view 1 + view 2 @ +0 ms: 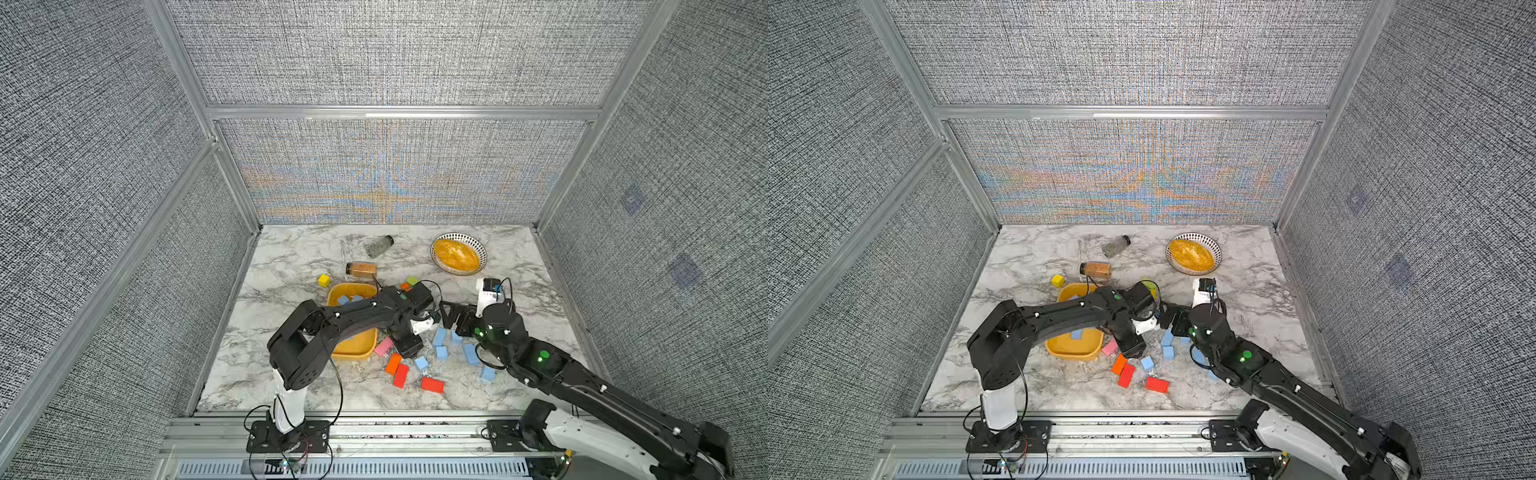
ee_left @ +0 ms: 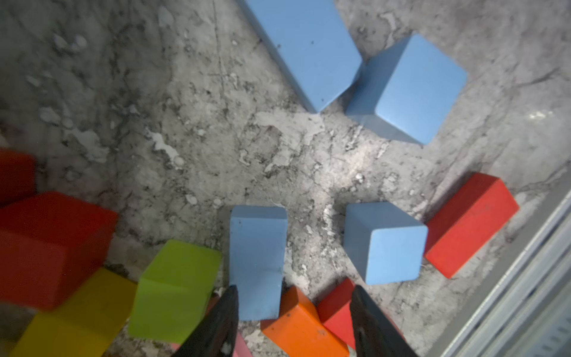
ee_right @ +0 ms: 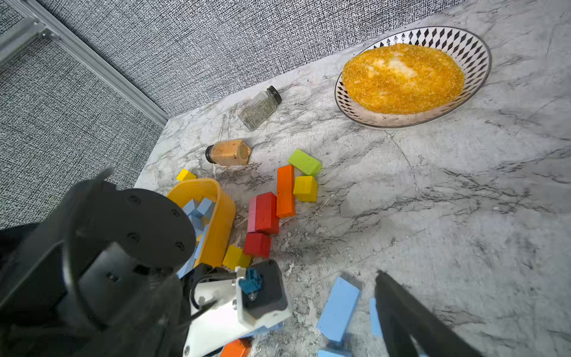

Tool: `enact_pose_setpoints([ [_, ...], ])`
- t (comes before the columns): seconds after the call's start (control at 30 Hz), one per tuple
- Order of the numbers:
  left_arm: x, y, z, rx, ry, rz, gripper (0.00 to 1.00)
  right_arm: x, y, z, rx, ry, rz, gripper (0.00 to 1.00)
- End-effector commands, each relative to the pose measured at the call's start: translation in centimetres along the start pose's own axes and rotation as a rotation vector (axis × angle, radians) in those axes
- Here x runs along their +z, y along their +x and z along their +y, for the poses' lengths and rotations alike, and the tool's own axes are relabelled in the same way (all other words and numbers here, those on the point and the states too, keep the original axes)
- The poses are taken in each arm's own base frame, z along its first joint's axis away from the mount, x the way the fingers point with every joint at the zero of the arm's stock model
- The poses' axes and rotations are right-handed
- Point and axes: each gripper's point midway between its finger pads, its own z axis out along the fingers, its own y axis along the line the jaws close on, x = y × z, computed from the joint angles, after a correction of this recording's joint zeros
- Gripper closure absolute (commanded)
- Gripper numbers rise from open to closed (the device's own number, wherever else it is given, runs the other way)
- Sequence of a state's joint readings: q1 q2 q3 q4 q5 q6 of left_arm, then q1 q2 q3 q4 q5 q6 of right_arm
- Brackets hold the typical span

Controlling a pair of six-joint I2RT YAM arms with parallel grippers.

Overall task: Pick out the blue building blocks
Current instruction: Pick up the building block from the center of the board.

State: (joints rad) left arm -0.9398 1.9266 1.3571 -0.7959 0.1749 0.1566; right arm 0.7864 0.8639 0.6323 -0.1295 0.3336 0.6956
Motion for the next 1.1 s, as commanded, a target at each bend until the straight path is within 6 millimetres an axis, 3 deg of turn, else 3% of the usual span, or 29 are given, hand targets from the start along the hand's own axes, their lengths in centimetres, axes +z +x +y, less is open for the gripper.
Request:
enact_pose_setpoints([
  [0.0, 0.6, -0.2, 1.3, 0.006, -0.062, 0.006, 0.4, -0.1, -0.4, 0.6, -0.01, -0.021, -0.005, 0.02],
  [0.23, 1.8, -0.3, 2.3, 0.008, -0.1, 0.018, 0.43, 0.1, -0.2, 1.1, -0.011, -0.038, 0.013, 0.02],
  [0.37, 1.9, -0.3, 2.1, 0.01, -0.088, 0.016, 0.56, 0.3, 0.2, 1.4, -0.011, -0.05, 0.033, 0.03],
  [0.43, 3.0, 0.3, 2.1, 0.004, -0.08, 0.046, 0.66, 0.4, 0.3, 1.4, -0.01, -0.049, 0.041, 0.04],
  [0.57, 2.3, 0.2, 2.1, -0.022, -0.081, 0.038, 0.78, 0.5, 0.5, 0.9, -0.007, -0.011, 0.059, 0.04],
  [0.73, -2.5, -0.6, 2.1, -0.14, -0.044, -0.068, 0.88, 0.8, 0.5, 0.3, -0.012, 0.036, 0.067, 0.04],
  [0.83, -5.8, 0.0, 2.3, -0.234, -0.005, -0.121, 0.91, 1.2, 0.6, 0.6, -0.029, 0.035, 0.078, 0.04],
  [0.97, -8.6, 2.6, 3.3, -0.385, -0.004, -0.149, 0.91, 2.5, 1.2, 1.3, -0.055, 0.04, 0.125, 0.04],
  [1.07, -9.4, 5.4, 5.8, -0.571, -0.119, -0.162, 0.88, 3.8, 1.9, 1.9, -0.057, 0.034, 0.167, 0.04],
])
